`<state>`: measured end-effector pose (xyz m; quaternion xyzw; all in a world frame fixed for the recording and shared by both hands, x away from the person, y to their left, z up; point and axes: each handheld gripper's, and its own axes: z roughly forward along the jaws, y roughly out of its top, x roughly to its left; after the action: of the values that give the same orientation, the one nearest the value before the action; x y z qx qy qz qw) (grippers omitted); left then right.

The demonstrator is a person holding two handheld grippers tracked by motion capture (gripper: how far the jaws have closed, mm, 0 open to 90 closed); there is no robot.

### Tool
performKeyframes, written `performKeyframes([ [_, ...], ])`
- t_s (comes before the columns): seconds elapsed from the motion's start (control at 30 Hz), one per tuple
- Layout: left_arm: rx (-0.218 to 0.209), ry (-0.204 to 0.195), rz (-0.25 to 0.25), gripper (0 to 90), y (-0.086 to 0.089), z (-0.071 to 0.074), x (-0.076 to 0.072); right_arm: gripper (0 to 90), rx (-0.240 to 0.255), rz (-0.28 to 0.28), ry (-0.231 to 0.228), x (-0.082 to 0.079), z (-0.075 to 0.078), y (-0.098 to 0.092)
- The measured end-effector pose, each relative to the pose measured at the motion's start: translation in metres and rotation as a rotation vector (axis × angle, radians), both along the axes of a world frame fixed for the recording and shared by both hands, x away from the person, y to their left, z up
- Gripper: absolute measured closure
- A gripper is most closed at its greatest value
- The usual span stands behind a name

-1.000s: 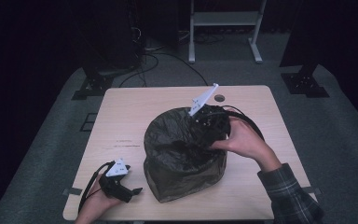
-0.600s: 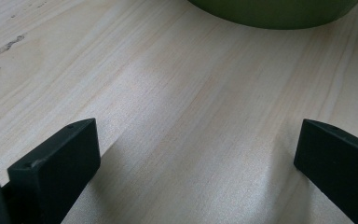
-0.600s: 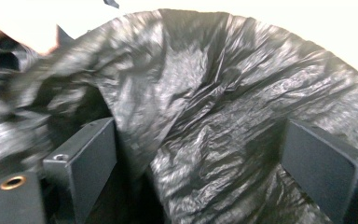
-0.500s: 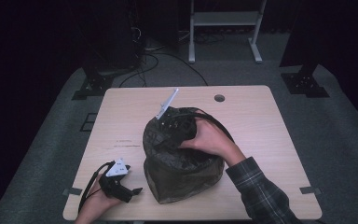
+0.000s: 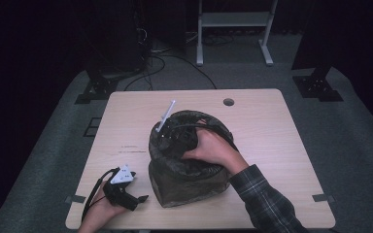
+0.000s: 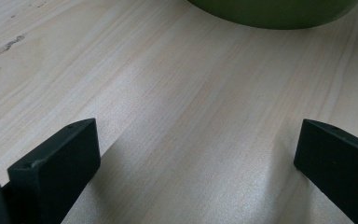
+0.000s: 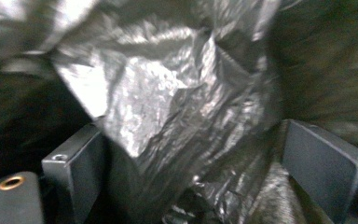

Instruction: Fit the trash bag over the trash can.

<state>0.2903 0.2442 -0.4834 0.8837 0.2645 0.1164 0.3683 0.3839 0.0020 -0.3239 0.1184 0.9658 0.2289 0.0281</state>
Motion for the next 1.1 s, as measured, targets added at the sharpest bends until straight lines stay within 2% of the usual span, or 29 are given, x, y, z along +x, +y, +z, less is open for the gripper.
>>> performKeyframes([
  [0.17, 0.0, 0.0, 0.0, 0.0, 0.0, 0.0, 0.0, 9.0, 0.083, -0.023, -0.041, -0.003, 0.025, -0.023],
  [0.27, 0.0, 0.0, -0.001, 0.0, 0.0, 0.0, 0.0, 9.1, 0.129, -0.037, -0.047, -0.009, 0.04, -0.04],
  [0.37, 0.0, 0.0, -0.001, 0.0, 0.0, 0.0, 0.0, 9.0, 0.172, -0.01, -0.049, -0.022, 0.048, -0.048],
  [0.5, 0.0, 0.001, 0.0, 0.0, -0.001, 0.0, 0.0, 9.0, 0.17, 0.031, -0.043, -0.035, 0.042, -0.043],
  [0.7, 0.0, 0.001, 0.0, 0.0, -0.001, 0.0, 0.0, 9.0, 0.065, 0.048, -0.009, -0.037, 0.016, -0.021],
  [0.8, 0.0, 0.001, 0.0, 0.0, -0.001, 0.0, 0.0, 9.0, 0.057, 0.043, -0.005, -0.037, 0.012, -0.018],
  [0.87, 0.0, 0.001, -0.001, 0.0, -0.001, 0.0, 0.0, 9.0, 0.065, 0.04, -0.01, -0.036, 0.013, -0.02],
  [1.1, 0.0, 0.001, 0.0, 0.0, -0.001, 0.0, 0.0, 9.0, 0.196, 0.013, -0.051, -0.037, 0.04, -0.051],
])
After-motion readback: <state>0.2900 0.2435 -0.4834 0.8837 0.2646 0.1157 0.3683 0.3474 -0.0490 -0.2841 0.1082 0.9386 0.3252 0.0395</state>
